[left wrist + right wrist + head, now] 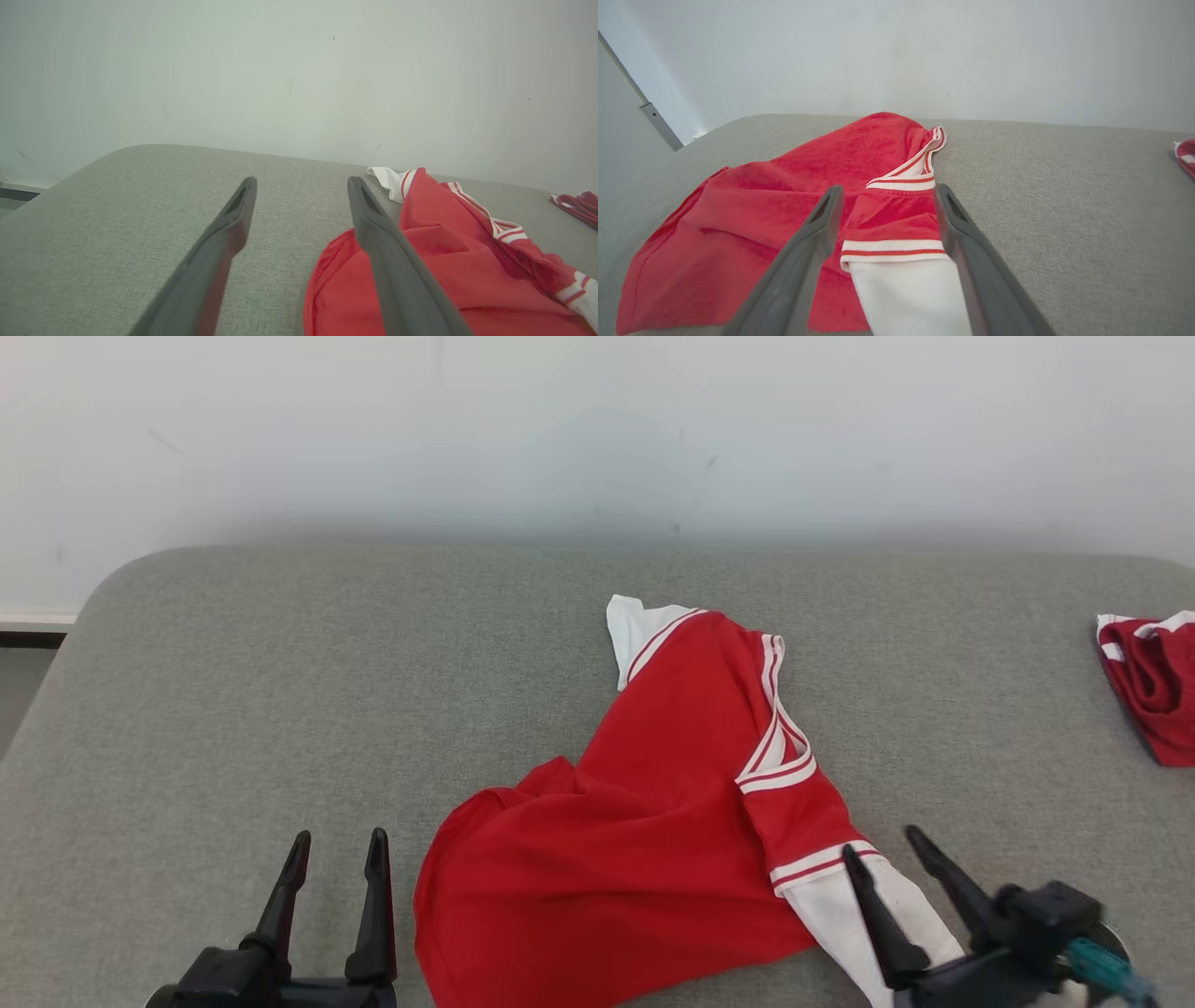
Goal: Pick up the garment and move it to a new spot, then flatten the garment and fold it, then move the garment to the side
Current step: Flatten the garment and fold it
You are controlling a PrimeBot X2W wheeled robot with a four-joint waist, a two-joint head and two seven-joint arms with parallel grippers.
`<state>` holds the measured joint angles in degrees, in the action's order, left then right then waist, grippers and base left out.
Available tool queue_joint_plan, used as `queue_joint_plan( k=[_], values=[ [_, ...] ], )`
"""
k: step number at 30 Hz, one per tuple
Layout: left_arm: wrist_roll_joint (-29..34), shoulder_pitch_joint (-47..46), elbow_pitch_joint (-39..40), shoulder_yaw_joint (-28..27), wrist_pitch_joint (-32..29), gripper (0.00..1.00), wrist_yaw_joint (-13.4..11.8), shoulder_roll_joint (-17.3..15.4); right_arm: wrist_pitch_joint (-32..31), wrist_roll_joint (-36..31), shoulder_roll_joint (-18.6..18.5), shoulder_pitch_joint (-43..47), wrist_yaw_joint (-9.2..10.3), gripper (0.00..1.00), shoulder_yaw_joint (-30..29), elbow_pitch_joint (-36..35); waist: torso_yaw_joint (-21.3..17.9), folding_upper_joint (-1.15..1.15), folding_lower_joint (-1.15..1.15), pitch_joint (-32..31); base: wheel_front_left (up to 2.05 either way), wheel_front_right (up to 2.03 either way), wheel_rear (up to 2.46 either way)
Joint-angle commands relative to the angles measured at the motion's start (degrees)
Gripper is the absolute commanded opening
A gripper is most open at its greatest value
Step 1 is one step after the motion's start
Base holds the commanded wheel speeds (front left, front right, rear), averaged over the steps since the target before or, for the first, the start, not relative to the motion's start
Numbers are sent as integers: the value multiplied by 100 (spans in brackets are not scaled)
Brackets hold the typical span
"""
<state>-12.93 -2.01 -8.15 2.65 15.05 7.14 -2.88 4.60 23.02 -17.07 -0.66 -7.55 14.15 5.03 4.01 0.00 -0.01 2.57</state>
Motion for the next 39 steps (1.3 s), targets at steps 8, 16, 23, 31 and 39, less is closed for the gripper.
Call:
queue_joint_plan(
  k=[8, 16, 23, 31, 39],
  values=[
    [-47, 27, 29, 72, 17, 100, -32, -2, -192, -563, 60, -557, 16, 100, 524, 488, 235, 0, 1, 61, 0, 0, 0],
    [-106, -147, -56, 87, 17, 100, 2, -1, -113, -1058, 54, -1050, 16, 100, 721, 1632, 525, 0, 1, 201, 0, 0, 0],
    [-136, -137, -24, 84, 17, 100, -30, -1, 97, -1083, 277, -1314, 16, 0, 714, 2411, 573, 0, 1, 240, 0, 0, 0],
    [-129, -57, 9, 32, 17, 100, -53, -1, 749, -512, 299, -1418, 16, 0, -319, 2400, 322, 0, 1, 184, 0, 0, 0],
    [-153, -71, 4, 85, 17, 100, -57, -1, 628, 315, 22, -952, 16, 0, -1563, 2317, 173, 0, 1, 206, 0, 0, 0]
  ],
)
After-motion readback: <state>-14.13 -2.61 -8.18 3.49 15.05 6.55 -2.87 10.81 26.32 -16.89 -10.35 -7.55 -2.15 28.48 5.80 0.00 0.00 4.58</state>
